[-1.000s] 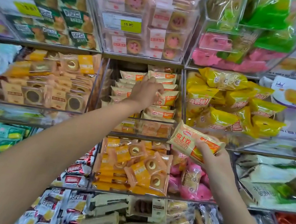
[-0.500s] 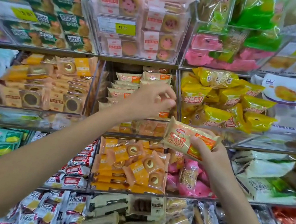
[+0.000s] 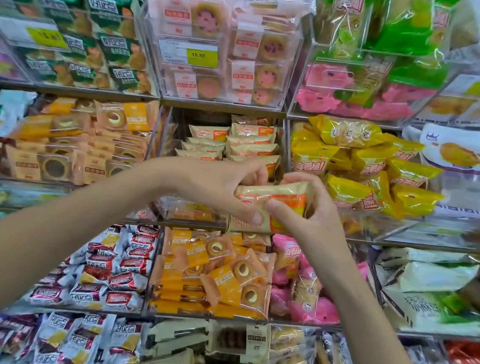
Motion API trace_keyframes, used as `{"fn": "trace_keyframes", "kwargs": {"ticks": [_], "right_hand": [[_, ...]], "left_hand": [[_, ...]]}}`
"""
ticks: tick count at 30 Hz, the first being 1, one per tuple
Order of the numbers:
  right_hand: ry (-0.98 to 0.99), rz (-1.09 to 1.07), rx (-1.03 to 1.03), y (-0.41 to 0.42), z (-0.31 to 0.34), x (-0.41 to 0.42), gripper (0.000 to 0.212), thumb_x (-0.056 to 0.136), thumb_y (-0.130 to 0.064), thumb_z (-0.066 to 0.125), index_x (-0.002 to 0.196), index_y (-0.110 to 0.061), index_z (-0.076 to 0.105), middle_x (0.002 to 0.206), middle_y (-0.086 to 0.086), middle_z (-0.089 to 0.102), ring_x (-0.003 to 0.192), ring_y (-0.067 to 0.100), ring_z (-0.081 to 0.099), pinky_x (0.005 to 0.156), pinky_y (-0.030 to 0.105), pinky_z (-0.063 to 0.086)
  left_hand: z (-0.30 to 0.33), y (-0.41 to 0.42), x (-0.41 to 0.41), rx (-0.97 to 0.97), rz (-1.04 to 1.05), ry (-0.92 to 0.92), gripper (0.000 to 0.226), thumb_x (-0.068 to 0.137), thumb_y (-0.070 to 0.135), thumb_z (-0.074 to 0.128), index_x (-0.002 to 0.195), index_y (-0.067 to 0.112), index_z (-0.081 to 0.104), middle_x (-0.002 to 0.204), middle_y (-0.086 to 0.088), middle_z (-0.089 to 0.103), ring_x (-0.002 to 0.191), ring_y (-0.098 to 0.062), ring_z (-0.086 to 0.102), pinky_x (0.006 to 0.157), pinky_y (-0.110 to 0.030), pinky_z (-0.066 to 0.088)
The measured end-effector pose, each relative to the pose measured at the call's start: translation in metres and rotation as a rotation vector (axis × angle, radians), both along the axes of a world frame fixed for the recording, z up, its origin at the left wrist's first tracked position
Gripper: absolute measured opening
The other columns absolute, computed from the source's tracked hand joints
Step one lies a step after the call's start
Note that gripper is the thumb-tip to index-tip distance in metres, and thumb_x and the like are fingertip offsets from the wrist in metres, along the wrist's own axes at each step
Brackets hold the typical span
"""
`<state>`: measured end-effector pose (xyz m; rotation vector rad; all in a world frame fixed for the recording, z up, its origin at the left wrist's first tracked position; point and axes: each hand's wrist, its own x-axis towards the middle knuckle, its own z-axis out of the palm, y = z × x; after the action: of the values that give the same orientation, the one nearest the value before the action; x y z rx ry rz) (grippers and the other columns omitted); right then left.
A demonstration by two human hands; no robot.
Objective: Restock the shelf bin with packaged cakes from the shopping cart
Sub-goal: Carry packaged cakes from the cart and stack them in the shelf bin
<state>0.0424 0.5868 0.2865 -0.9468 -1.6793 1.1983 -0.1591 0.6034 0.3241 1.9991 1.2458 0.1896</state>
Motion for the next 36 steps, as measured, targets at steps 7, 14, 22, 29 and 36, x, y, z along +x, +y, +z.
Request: {"fn": "trace_keyframes", "kwargs": {"ticks": [7, 14, 22, 29, 36], "right_hand": [[-0.141, -0.156, 0.104, 0.049, -0.017, -0.005, 0.017, 0.097, -0.033, 0.044, 0.106, -0.025, 0.057, 0.101, -0.01, 0.058, 0.091, -0.009, 0.054, 0.076, 0.01, 0.042], [-0.982, -0.195, 0.62, 0.06, -0.084, 0.0, 0.046, 0.088, -0.023, 0.057, 0.127, 0.001, 0.05, 0.108, 0.015, 0.06, 0.096, 0.035, 0.055, 0.081, 0.042, 0.042], [-0.978, -0.168, 0.564, 0.067, -0.086, 0.0, 0.062, 0.078, -0.034, 0.042, 0.13, 0.0, 0.045, 0.109, 0.013, 0.058, 0.095, 0.034, 0.052, 0.08, 0.042, 0.039], [-1.039, -0.134, 0.551, 0.072, -0.086, 0.002, 0.073, 0.076, -0.035, 0.053, 0.139, -0.005, 0.032, 0.123, 0.01, 0.05, 0.108, 0.03, 0.043, 0.086, 0.037, 0.026], [-1.063, -0.125, 0.53, 0.07, -0.083, 0.0, 0.08, 0.07, -0.038, 0.048, 0.141, -0.007, 0.027, 0.127, 0.01, 0.045, 0.113, 0.029, 0.04, 0.093, 0.039, 0.027]], "left_hand": [[0.003, 0.026, -0.031, 0.256, 0.222, 0.173, 0.054, 0.067, 0.068, 0.059, 0.098, 0.037, 0.029, 0.098, -0.006, 0.06, 0.075, -0.019, 0.058, 0.062, -0.032, 0.047], [-0.046, 0.064, -0.019, 0.318, 0.25, 0.363, 0.055, 0.075, 0.053, 0.064, 0.105, 0.034, 0.022, 0.08, 0.016, 0.044, 0.067, -0.001, 0.046, 0.051, -0.025, 0.031], [-0.082, 0.091, -0.005, 0.335, 0.323, 0.332, 0.046, 0.081, 0.044, 0.063, 0.109, 0.028, 0.03, 0.119, 0.001, 0.04, 0.109, -0.021, 0.038, 0.076, -0.033, 0.033], [-0.095, 0.085, -0.014, 0.385, 0.337, 0.201, 0.049, 0.082, 0.049, 0.062, 0.116, 0.023, 0.038, 0.112, 0.006, 0.026, 0.114, -0.015, 0.024, 0.087, -0.031, 0.029], [-0.104, 0.087, -0.016, 0.38, 0.423, -0.012, 0.043, 0.083, 0.049, 0.062, 0.116, 0.026, 0.046, 0.122, 0.006, 0.038, 0.121, -0.015, 0.027, 0.09, -0.031, 0.029]]}}
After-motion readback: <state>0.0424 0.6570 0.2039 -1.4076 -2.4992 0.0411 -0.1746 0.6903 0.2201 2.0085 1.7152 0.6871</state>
